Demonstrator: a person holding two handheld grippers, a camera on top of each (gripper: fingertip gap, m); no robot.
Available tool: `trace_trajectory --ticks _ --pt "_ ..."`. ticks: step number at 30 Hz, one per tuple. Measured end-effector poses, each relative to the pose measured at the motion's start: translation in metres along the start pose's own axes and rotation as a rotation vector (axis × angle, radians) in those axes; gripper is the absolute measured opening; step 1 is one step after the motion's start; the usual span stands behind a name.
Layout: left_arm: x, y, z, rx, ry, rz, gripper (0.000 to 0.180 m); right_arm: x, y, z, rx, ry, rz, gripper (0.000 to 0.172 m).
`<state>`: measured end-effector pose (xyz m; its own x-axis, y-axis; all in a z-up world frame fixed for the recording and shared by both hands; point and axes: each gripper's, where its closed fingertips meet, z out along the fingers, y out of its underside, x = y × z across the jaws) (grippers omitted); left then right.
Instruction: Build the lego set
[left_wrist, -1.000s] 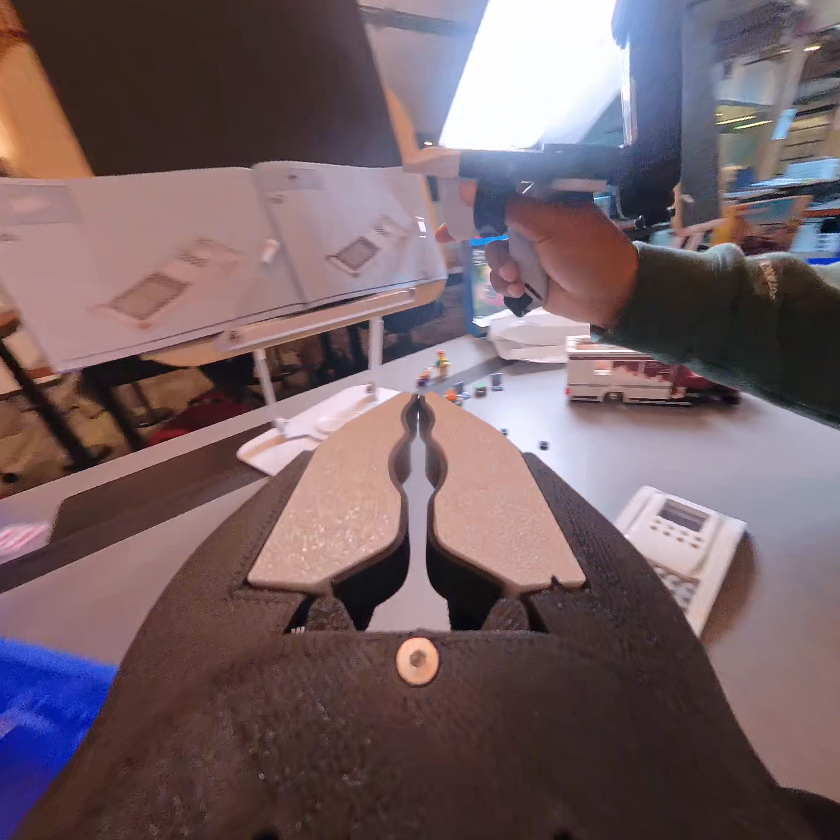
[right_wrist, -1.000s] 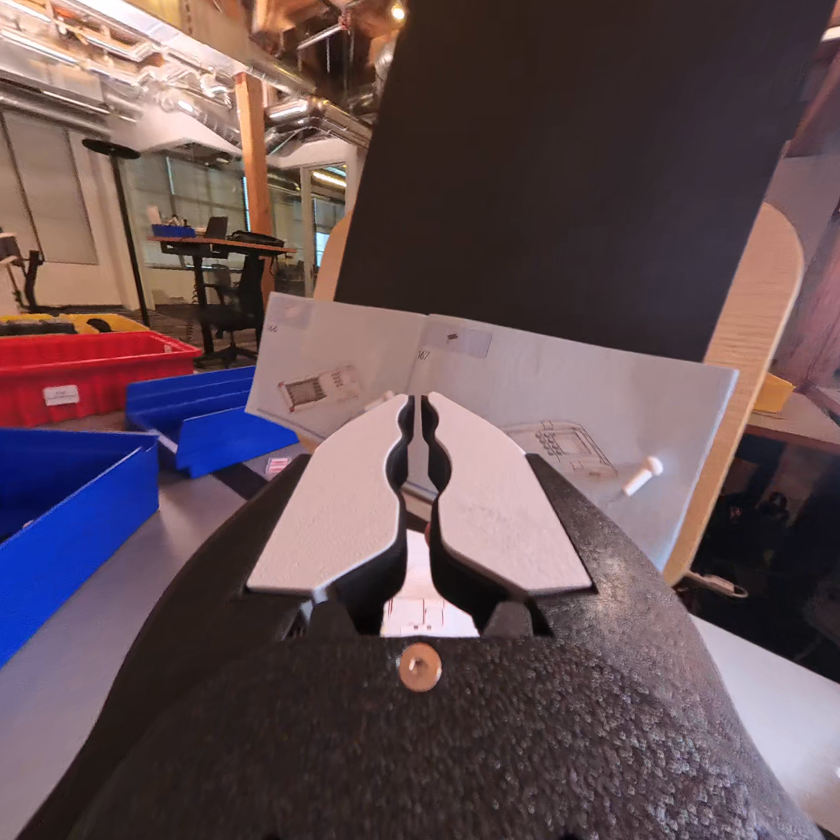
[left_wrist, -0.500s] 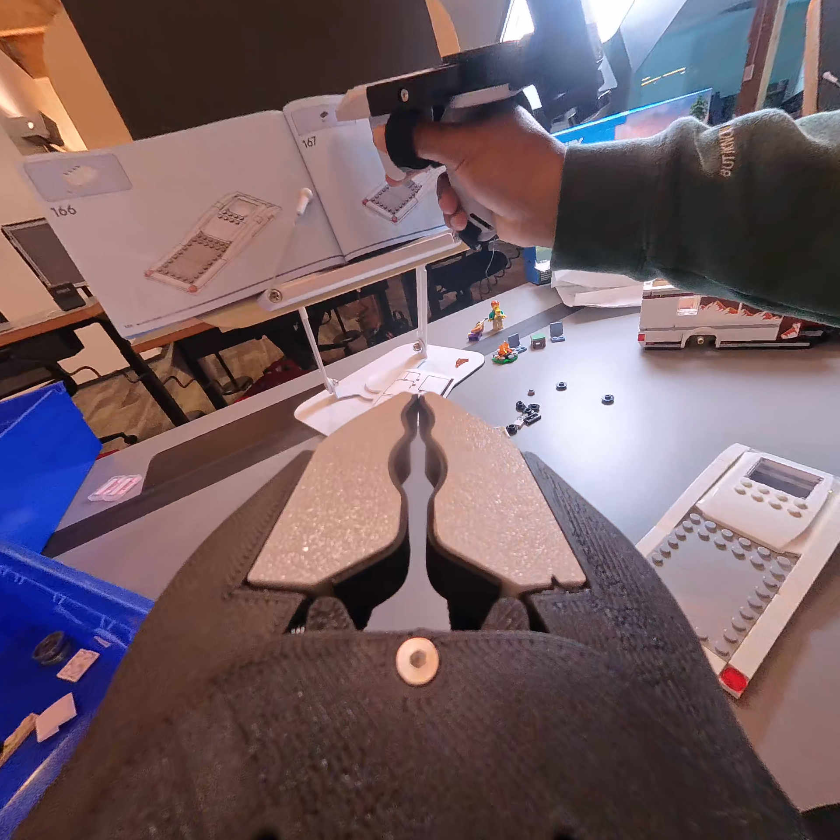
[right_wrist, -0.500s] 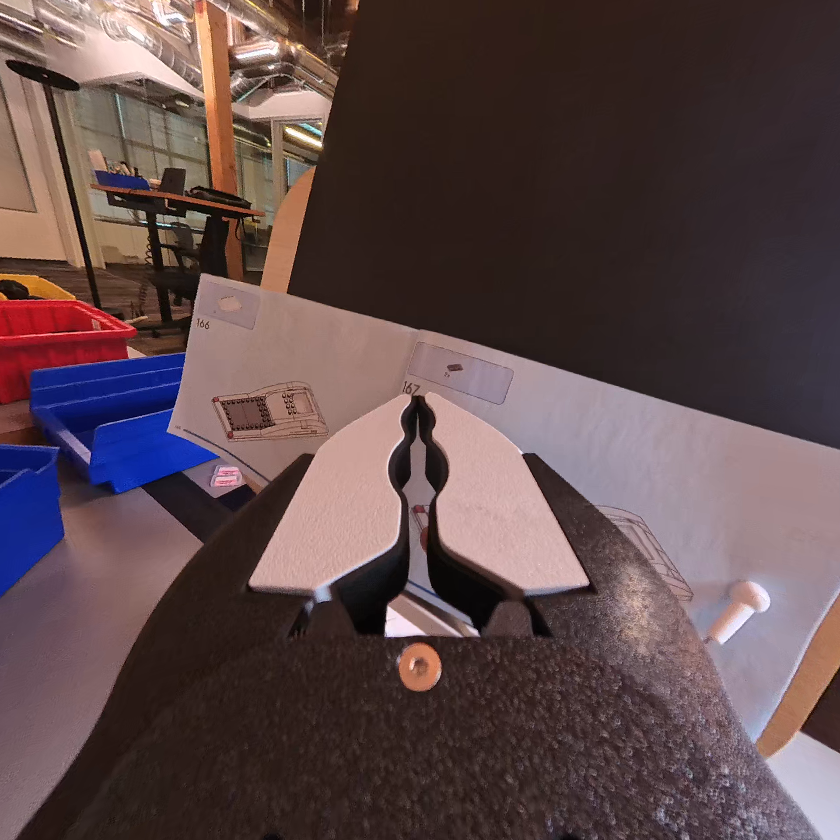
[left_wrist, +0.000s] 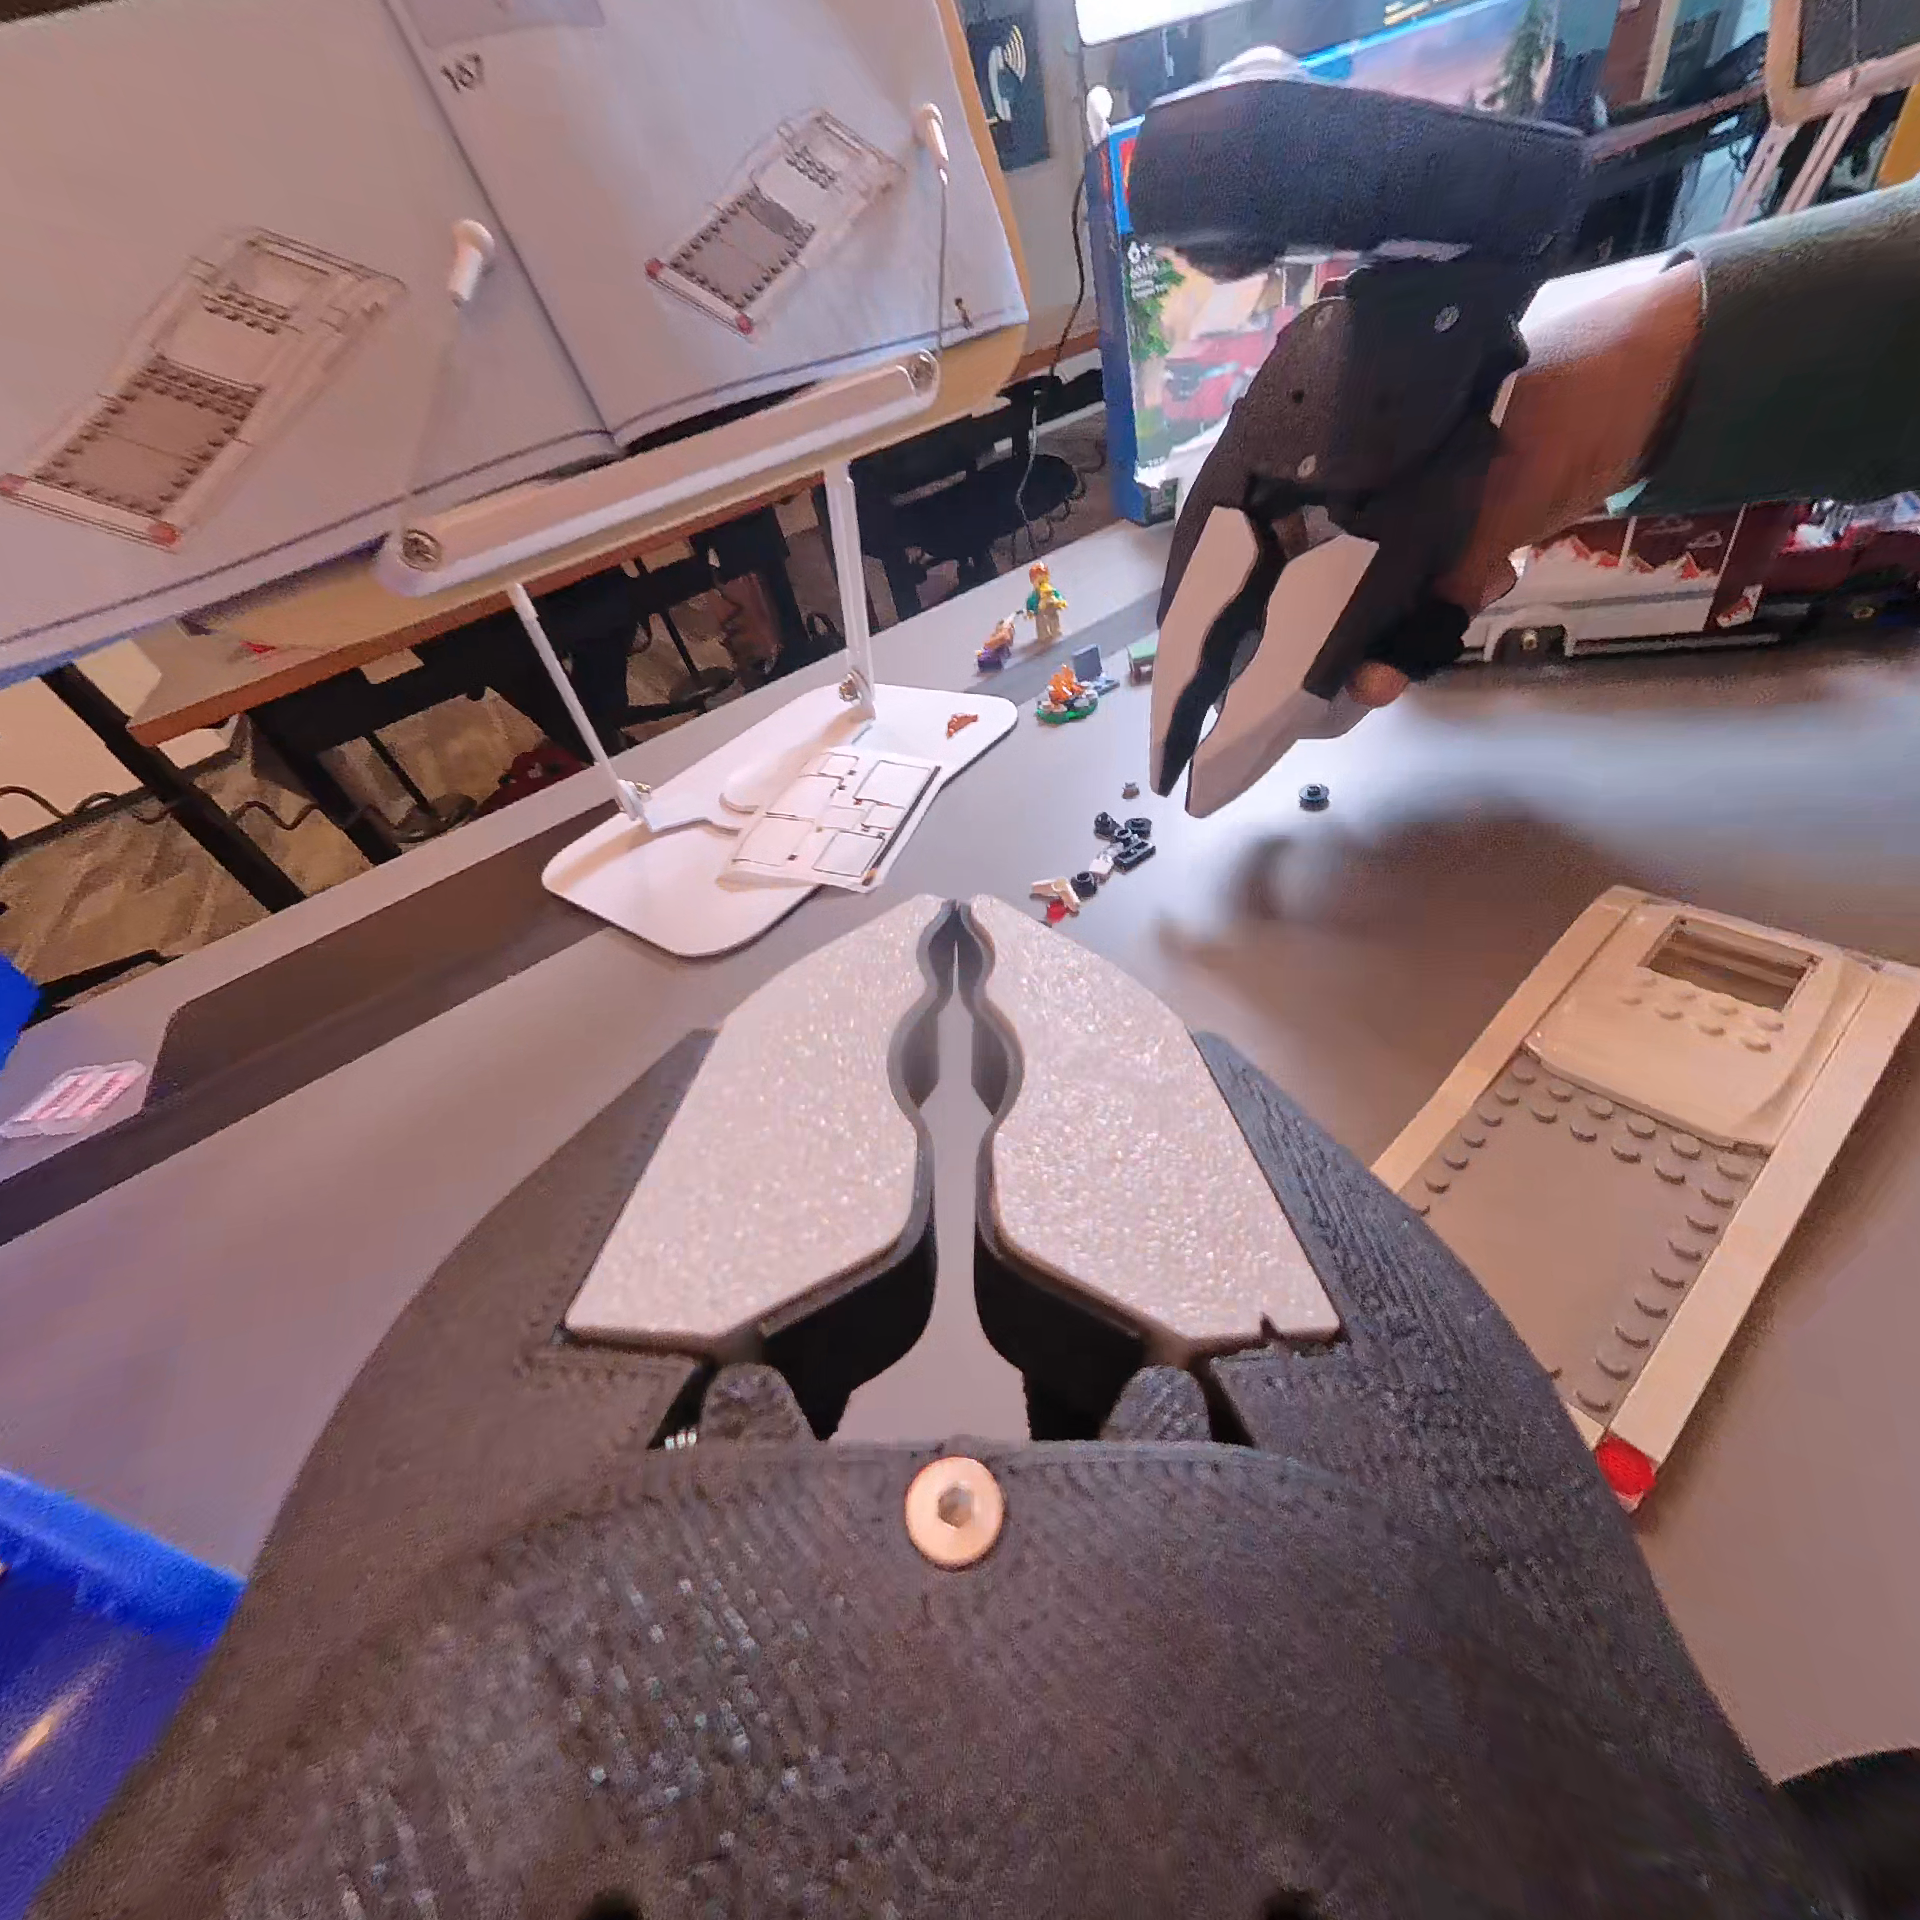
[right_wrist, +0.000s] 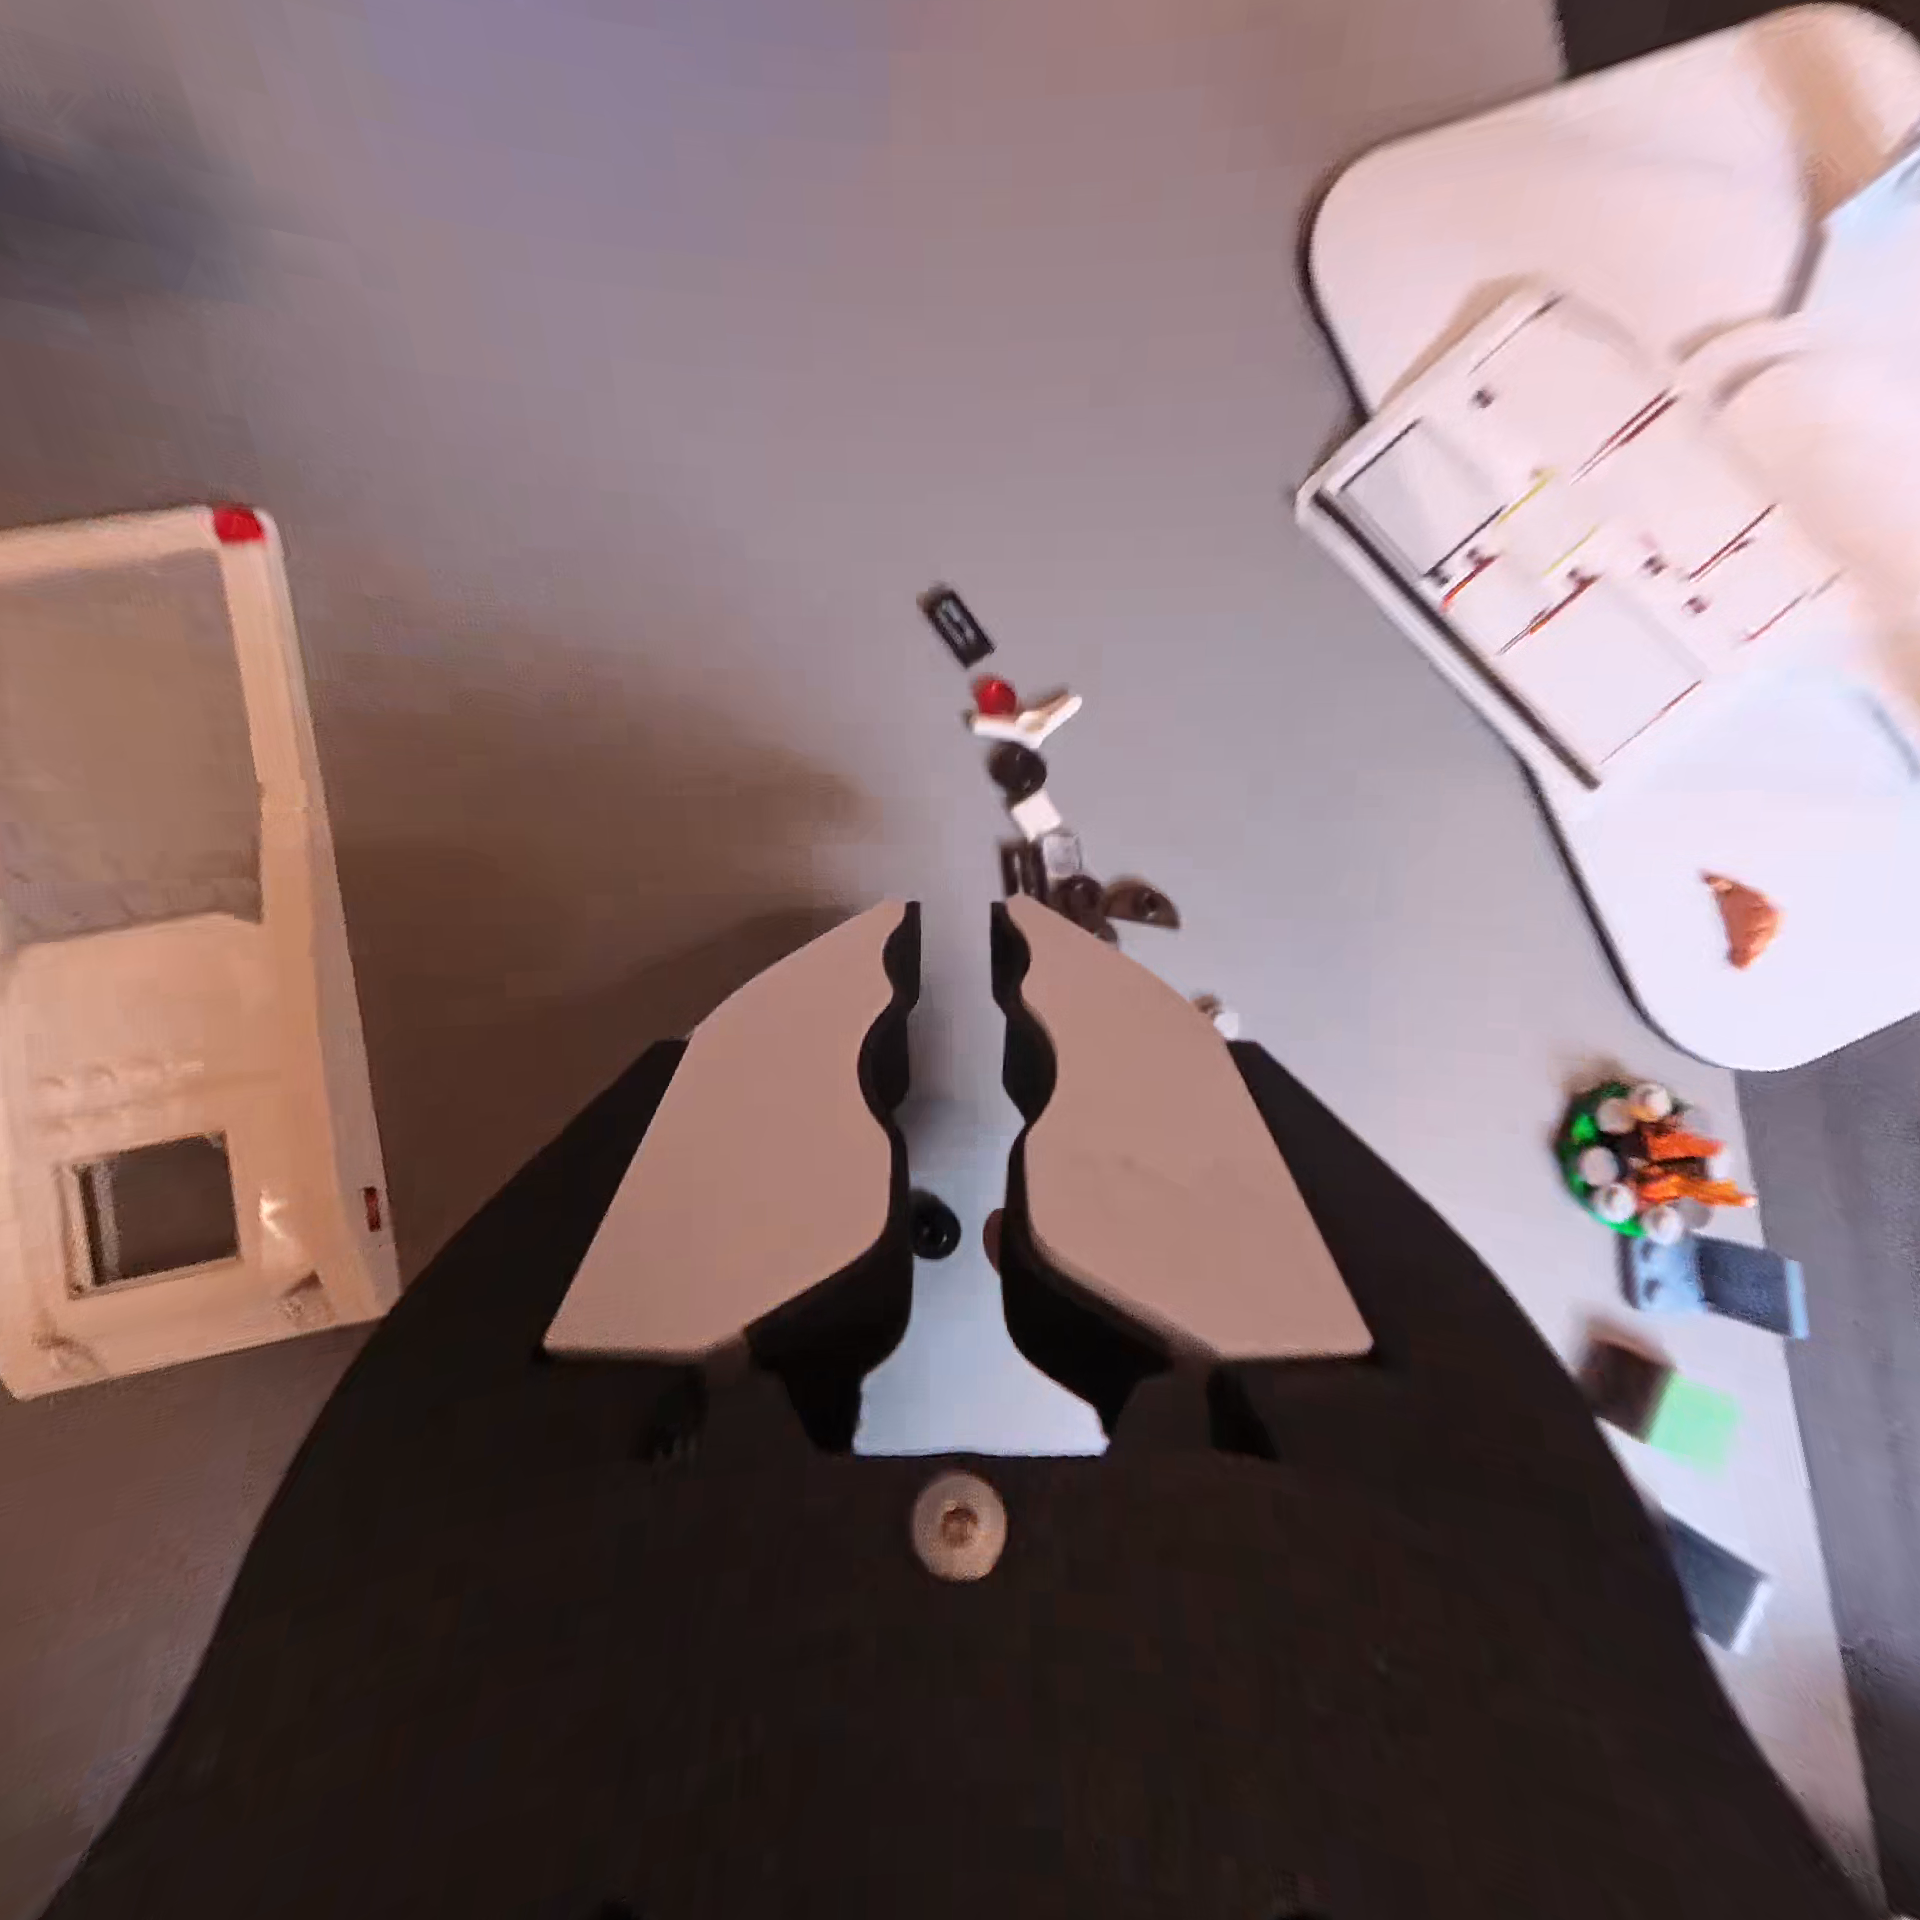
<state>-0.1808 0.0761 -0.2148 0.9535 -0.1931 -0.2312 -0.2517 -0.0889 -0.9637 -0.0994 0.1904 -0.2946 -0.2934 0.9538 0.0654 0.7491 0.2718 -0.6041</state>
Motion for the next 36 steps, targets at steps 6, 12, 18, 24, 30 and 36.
trace_trajectory --ticks 6,12,18,24,30,36 --pt "0.005 0.015 0.006 -0.056 0.023 0.011 0.0 0.01 0.013 0.016 -0.099 -0.014 0.037 0.015" --pt "0.003 0.017 0.006 -0.066 0.033 -0.008 0.0 0.015 0.01 0.022 -0.117 -0.068 0.067 0.013" --pt "0.007 0.021 0.007 -0.083 0.053 -0.006 0.0 0.005 0.009 0.02 -0.113 -0.073 -0.002 0.007" --pt "0.009 0.023 0.007 -0.091 0.065 0.003 0.0 -0.041 0.009 -0.018 -0.008 0.073 -0.265 0.007" --pt "0.02 0.029 0.011 -0.119 0.1 0.032 0.0 -0.075 0.074 -0.064 -0.141 0.213 -0.303 0.007" --pt "0.033 0.037 0.016 -0.153 0.139 0.036 0.0 -0.143 0.098 -0.073 -0.094 0.028 -0.164 0.012"
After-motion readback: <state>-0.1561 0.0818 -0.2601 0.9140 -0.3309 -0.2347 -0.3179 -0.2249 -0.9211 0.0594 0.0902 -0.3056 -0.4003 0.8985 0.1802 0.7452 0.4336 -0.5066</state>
